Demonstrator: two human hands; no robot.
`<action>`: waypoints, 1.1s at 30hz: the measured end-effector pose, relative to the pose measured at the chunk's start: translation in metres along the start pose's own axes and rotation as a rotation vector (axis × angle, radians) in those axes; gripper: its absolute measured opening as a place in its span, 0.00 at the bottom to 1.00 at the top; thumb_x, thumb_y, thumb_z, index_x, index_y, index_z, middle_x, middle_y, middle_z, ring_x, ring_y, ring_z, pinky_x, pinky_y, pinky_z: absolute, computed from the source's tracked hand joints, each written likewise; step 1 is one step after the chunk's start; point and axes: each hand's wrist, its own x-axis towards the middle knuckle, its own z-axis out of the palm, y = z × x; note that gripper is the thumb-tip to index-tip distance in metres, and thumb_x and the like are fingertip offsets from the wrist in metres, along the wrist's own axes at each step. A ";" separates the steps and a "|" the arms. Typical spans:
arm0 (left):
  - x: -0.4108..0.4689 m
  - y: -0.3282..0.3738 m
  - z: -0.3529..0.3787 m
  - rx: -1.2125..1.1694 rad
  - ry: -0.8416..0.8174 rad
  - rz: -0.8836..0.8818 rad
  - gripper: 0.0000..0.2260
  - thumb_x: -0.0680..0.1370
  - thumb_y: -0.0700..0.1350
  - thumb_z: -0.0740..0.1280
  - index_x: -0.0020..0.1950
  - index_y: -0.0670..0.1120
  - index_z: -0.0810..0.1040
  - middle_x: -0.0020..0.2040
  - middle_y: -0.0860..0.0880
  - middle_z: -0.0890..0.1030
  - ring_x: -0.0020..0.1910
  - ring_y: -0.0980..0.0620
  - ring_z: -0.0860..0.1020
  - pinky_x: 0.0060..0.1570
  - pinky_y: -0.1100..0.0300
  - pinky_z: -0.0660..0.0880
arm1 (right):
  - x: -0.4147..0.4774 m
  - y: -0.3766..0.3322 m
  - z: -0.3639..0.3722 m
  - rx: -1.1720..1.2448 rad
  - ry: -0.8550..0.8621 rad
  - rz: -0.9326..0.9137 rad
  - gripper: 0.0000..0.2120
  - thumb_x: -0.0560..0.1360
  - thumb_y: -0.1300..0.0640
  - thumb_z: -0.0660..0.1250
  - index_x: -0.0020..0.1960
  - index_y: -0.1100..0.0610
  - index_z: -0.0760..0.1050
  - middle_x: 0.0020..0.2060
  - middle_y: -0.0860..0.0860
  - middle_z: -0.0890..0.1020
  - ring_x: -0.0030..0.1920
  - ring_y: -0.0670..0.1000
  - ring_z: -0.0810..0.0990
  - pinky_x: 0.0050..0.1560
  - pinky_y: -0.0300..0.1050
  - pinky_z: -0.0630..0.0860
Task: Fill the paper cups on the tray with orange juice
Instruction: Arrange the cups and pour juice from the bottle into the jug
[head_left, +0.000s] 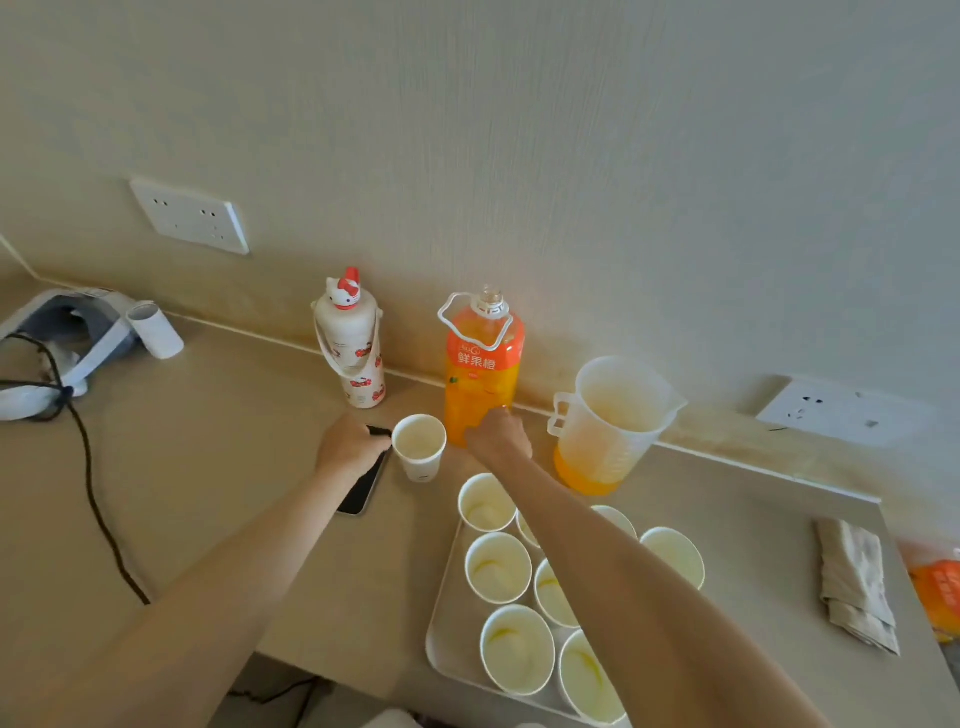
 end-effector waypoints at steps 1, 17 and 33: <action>0.000 -0.009 0.004 0.017 0.015 -0.005 0.13 0.72 0.40 0.67 0.32 0.44 0.65 0.30 0.48 0.69 0.31 0.47 0.70 0.28 0.60 0.61 | -0.001 -0.001 0.006 -0.030 -0.033 -0.025 0.16 0.77 0.57 0.62 0.62 0.60 0.74 0.56 0.56 0.79 0.59 0.57 0.78 0.61 0.52 0.75; -0.010 -0.070 0.087 0.349 -0.040 0.108 0.10 0.76 0.40 0.67 0.57 0.42 0.76 0.59 0.43 0.71 0.55 0.44 0.75 0.46 0.55 0.72 | -0.002 0.005 0.054 -0.358 -0.087 -0.265 0.14 0.78 0.58 0.60 0.62 0.59 0.72 0.58 0.56 0.77 0.62 0.58 0.74 0.61 0.48 0.68; 0.001 -0.034 0.040 0.094 0.396 0.318 0.08 0.81 0.43 0.60 0.54 0.40 0.74 0.47 0.44 0.78 0.44 0.42 0.78 0.36 0.54 0.68 | 0.000 0.002 0.005 -0.239 0.307 -0.232 0.10 0.78 0.64 0.57 0.53 0.63 0.77 0.52 0.57 0.80 0.54 0.59 0.78 0.43 0.46 0.69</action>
